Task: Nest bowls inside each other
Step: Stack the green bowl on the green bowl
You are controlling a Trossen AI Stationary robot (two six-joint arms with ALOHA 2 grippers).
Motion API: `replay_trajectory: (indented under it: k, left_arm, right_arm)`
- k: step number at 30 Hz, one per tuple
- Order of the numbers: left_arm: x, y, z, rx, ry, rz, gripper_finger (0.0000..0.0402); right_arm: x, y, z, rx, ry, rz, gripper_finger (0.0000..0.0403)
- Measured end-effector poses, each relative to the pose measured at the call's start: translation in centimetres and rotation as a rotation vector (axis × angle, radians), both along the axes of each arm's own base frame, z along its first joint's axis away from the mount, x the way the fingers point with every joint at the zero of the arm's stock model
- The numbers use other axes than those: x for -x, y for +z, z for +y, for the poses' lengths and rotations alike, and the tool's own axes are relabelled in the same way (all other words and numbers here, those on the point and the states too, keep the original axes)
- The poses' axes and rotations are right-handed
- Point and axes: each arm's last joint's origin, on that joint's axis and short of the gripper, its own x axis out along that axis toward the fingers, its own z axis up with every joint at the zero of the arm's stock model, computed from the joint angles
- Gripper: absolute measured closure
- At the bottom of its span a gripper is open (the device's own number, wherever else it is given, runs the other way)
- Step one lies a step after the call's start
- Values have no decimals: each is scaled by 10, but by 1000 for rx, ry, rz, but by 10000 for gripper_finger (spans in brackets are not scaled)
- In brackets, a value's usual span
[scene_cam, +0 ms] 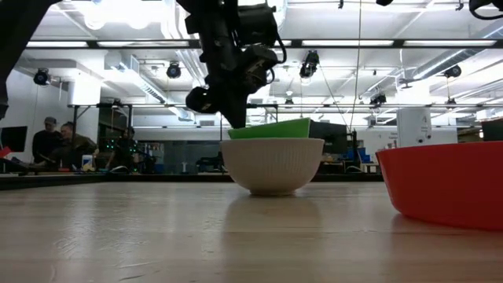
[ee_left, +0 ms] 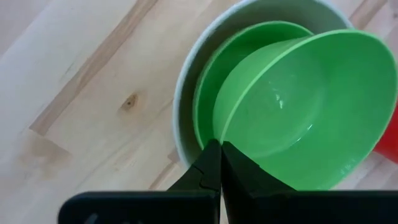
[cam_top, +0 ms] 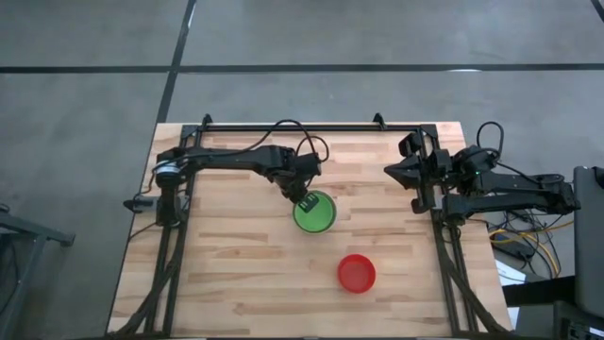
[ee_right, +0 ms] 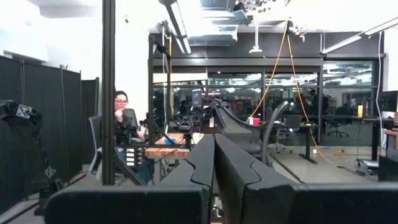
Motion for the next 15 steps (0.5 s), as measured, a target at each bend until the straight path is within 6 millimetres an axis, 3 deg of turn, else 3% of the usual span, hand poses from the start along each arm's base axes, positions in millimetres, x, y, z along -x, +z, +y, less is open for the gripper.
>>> replay_trajectory:
  k: [15]
  left_arm:
    - [-1, -1, 1, -2, -1, -9, 387]
  right_arm:
    - [-4, -3, 0, -34, 10, 25, 394]
